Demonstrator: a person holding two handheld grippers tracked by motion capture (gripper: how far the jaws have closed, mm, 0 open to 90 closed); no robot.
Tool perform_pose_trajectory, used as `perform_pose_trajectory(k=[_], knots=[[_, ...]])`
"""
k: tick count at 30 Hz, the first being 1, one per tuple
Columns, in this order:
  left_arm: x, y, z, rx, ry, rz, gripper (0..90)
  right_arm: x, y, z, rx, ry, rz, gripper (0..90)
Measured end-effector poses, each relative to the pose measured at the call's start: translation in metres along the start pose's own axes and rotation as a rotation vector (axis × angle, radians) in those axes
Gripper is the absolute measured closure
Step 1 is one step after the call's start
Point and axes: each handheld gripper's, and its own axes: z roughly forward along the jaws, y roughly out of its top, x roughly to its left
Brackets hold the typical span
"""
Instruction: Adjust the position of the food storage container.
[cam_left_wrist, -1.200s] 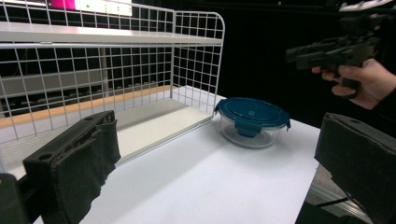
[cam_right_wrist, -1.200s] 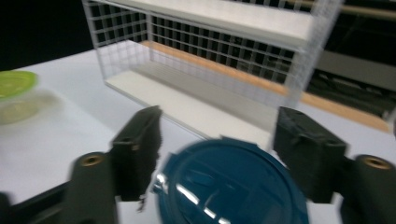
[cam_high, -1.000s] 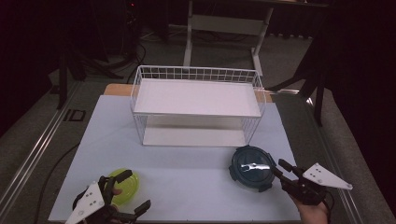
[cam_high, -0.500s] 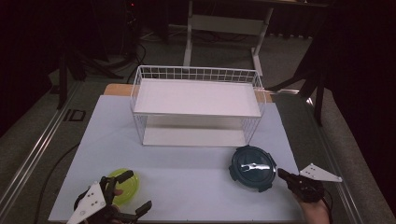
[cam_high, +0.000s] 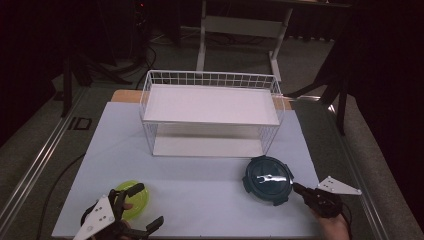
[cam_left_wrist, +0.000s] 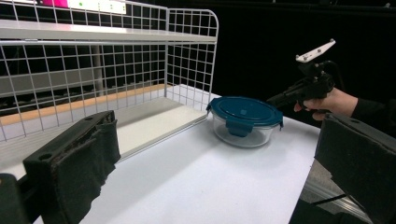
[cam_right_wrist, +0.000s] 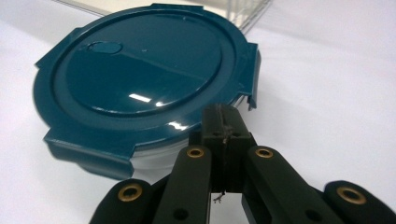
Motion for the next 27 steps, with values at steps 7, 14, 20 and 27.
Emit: perform_pose_trajectory(k=[7, 14, 20, 27], knots=[[-0.001, 0.000, 0.000, 0.005, -0.003, 0.002, 0.0, 0.013, 0.003, 0.006, -0.003, 0.059, -0.012, 90.0], [0.000, 0.000, -0.001, 0.001, 0.001, 0.000, 0.0, -0.017, 0.014, 0.013, -0.026, -0.043, 0.020, 90.0], [0.000, -0.001, 0.000, 0.007, -0.002, 0.001, 0.0, -0.026, 0.024, 0.030, -0.010, -0.035, 0.008, 90.0], [0.001, -0.001, -0.001, 0.004, 0.000, -0.003, 0.0, -0.022, 0.029, 0.040, 0.019, -0.007, -0.032, 90.0]])
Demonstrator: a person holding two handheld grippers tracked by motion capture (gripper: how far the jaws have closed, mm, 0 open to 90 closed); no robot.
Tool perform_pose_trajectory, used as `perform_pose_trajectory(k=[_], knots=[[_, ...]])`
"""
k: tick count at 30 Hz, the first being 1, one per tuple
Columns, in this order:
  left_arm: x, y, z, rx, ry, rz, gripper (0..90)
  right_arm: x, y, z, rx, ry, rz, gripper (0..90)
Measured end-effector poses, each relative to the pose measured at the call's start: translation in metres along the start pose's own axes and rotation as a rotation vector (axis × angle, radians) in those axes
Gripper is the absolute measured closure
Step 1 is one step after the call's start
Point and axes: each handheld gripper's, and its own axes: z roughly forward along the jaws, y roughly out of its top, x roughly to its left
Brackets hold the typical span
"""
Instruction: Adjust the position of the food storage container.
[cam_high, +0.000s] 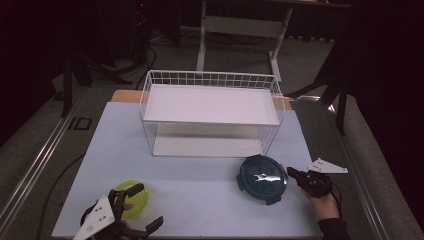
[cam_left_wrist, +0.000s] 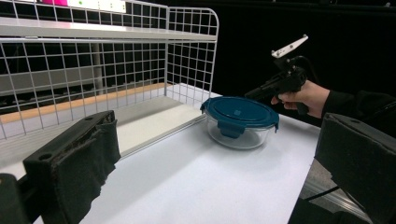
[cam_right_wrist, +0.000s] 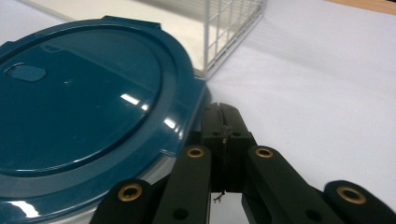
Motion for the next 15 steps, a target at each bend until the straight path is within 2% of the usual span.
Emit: perform_pose_trajectory(k=[7, 12, 15], knots=[[-0.001, 0.000, 0.001, 0.002, -0.005, 0.003, 0.0, 0.006, 0.001, 0.001, 0.019, -0.003, -0.006, 90.0], [-0.002, 0.000, 0.002, 0.004, -0.008, 0.004, 0.0, 0.023, 0.002, 0.003, 0.027, 0.050, -0.029, 90.0], [-0.002, 0.000, 0.002, 0.005, -0.009, 0.003, 0.0, 0.031, 0.001, 0.006, 0.016, 0.091, -0.023, 90.0]])
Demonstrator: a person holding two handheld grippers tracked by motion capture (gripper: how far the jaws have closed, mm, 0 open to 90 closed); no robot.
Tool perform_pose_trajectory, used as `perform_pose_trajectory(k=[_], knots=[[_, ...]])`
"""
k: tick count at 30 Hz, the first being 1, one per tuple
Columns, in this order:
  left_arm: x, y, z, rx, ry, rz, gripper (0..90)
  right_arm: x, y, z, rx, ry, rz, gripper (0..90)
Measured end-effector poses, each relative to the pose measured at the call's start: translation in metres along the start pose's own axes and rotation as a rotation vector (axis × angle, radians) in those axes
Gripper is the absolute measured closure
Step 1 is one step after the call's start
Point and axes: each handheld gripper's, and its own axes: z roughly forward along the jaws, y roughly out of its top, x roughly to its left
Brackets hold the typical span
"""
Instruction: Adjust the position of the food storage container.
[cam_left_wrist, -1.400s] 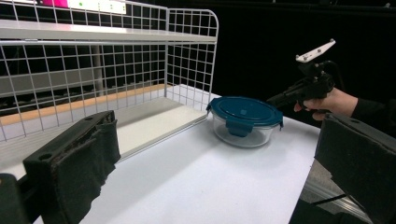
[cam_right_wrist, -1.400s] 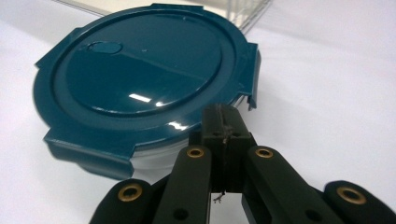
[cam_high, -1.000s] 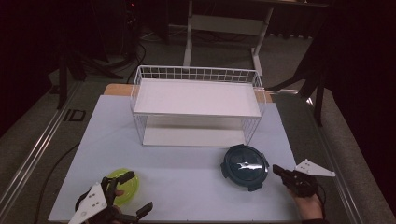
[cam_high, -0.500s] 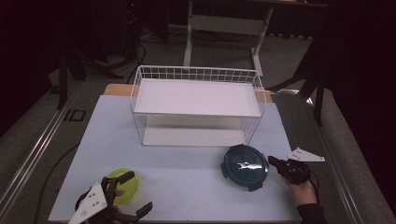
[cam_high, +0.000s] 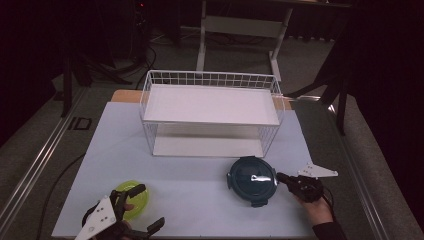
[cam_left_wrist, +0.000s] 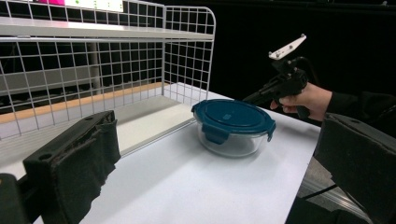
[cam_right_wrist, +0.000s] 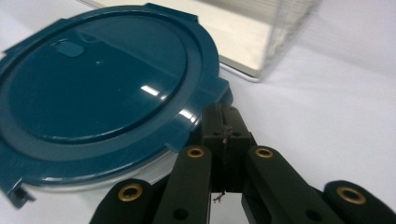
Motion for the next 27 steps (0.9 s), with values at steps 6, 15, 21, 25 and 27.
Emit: perform_pose_trajectory(k=[6, 15, 21, 25, 27], knots=[[0.000, 0.000, 0.000, 0.002, -0.002, -0.001, 0.0, 0.001, 0.002, 0.002, 0.003, 0.004, -0.009, 90.0], [0.000, -0.001, 0.002, 0.003, -0.008, -0.007, 0.0, 0.002, 0.002, 0.004, 0.013, 0.004, 0.001, 90.0], [-0.002, -0.001, 0.003, 0.009, -0.011, -0.002, 0.0, 0.008, 0.004, 0.010, 0.008, 0.034, -0.001, 90.0], [-0.002, -0.002, 0.003, 0.011, -0.011, -0.002, 0.0, 0.014, 0.009, 0.016, 0.015, 0.051, -0.005, 90.0], [-0.001, -0.001, 0.002, 0.010, -0.012, 0.000, 0.0, 0.017, 0.010, 0.019, 0.014, 0.064, -0.007, 90.0]])
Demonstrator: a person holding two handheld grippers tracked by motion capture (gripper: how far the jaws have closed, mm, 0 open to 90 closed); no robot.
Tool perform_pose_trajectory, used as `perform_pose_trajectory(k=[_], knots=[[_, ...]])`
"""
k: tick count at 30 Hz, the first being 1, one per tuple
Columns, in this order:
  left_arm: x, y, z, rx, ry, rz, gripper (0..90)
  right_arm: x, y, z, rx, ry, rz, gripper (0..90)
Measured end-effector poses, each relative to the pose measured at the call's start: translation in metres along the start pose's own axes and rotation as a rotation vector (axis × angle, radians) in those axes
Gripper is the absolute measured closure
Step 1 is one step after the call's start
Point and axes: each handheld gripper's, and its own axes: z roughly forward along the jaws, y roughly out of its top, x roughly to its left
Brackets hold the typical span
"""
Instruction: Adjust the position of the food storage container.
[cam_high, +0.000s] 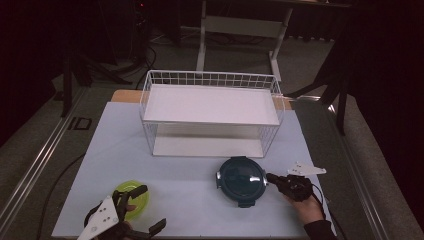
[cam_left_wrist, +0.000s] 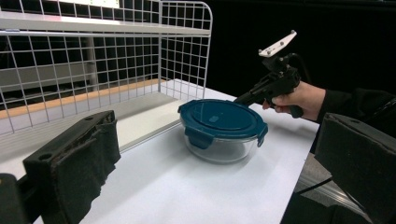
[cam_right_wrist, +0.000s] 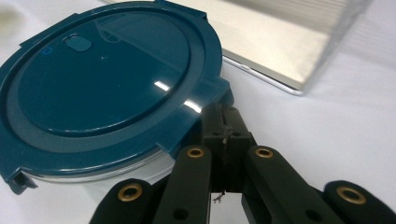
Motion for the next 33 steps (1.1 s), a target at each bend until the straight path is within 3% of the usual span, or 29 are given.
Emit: perform_pose_trajectory(k=[5, 13, 16, 19, 24, 33], knots=[[0.000, -0.001, 0.000, 0.005, -0.002, -0.002, 0.0, 0.008, 0.006, 0.009, 0.007, 0.028, -0.006, 90.0], [0.000, -0.001, 0.001, 0.006, -0.002, 0.001, 0.0, 0.024, 0.011, 0.020, 0.022, 0.060, -0.053, 90.0], [-0.001, -0.001, 0.001, 0.009, -0.004, 0.004, 0.0, 0.027, 0.012, 0.021, 0.022, 0.069, -0.057, 90.0], [-0.001, -0.001, 0.001, 0.011, -0.004, 0.004, 0.0, 0.028, 0.013, 0.024, 0.015, 0.102, -0.022, 90.0], [-0.001, -0.001, 0.002, 0.012, -0.009, 0.000, 0.0, 0.037, 0.016, 0.030, 0.017, 0.127, -0.037, 90.0], [0.000, -0.001, 0.001, 0.014, -0.007, -0.003, 0.0, 0.041, 0.020, 0.031, 0.008, 0.094, -0.065, 89.7]])
